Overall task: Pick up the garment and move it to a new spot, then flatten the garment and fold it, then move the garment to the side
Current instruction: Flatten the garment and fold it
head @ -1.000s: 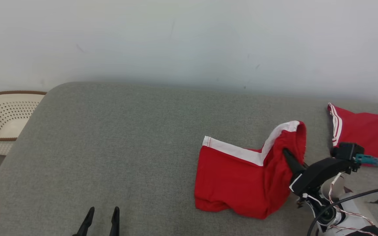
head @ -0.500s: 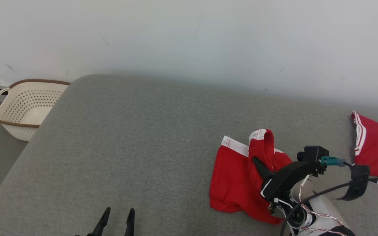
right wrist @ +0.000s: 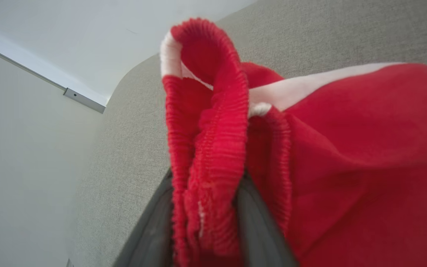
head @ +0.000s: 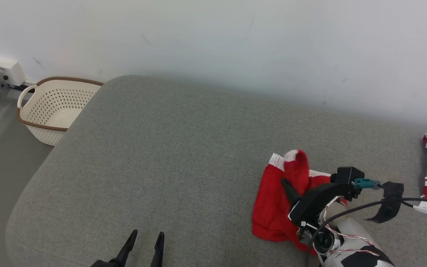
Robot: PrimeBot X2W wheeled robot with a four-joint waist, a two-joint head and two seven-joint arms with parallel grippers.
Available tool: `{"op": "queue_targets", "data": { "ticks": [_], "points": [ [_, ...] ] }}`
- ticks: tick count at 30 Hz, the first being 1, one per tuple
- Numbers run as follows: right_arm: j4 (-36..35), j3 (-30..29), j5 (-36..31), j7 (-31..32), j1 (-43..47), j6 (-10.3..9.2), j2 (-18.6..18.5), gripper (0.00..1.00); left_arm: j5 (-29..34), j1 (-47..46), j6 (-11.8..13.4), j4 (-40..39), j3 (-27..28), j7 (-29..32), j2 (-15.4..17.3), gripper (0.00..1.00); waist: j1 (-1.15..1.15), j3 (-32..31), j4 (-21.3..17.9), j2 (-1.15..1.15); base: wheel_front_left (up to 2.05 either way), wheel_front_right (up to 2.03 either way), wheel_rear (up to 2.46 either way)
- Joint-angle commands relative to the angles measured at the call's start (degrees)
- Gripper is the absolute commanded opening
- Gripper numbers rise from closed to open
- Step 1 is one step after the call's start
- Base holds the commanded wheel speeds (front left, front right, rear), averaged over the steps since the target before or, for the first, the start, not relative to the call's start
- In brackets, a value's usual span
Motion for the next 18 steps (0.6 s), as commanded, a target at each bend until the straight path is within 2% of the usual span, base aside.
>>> {"op": "queue_targets", "data": {
  "ticks": [1, 5, 9, 18],
  "points": [
    [0.0, 0.9, 2.7, -0.4, -0.3, 0.04, 0.2, 1.00, 0.2, -0.1, 0.1, 0.3, 0.1, 0.1, 0.3, 1.00, 0.00, 0.0, -0.2, 0.00, 0.00, 0.00, 0.00],
    [-1.7, 3.7, 5.9, -2.4, -0.9, 0.05, 0.2, 1.00, -0.1, 0.6, 0.5, 0.1, 0.5, 0.0, 0.7, 1.00, 0.00, -0.2, -1.3, 0.00, 0.00, 0.00, 0.00],
    [-5.1, 5.4, 5.6, -5.3, -0.4, 0.04, 0.1, 1.00, -0.4, 1.4, 1.0, -0.1, 0.9, -0.2, 0.9, 1.00, 0.00, -0.5, -2.8, 0.00, 0.00, 0.00, 0.00],
    [-13.3, 5.3, -1.9, -11.7, 3.3, 0.05, -6.5, 1.00, -0.4, 2.2, 1.6, -1.1, 2.0, -0.5, 1.8, 1.00, 0.00, -1.0, -5.6, 0.00, 0.00, 0.00, 0.00]
  ]
}}
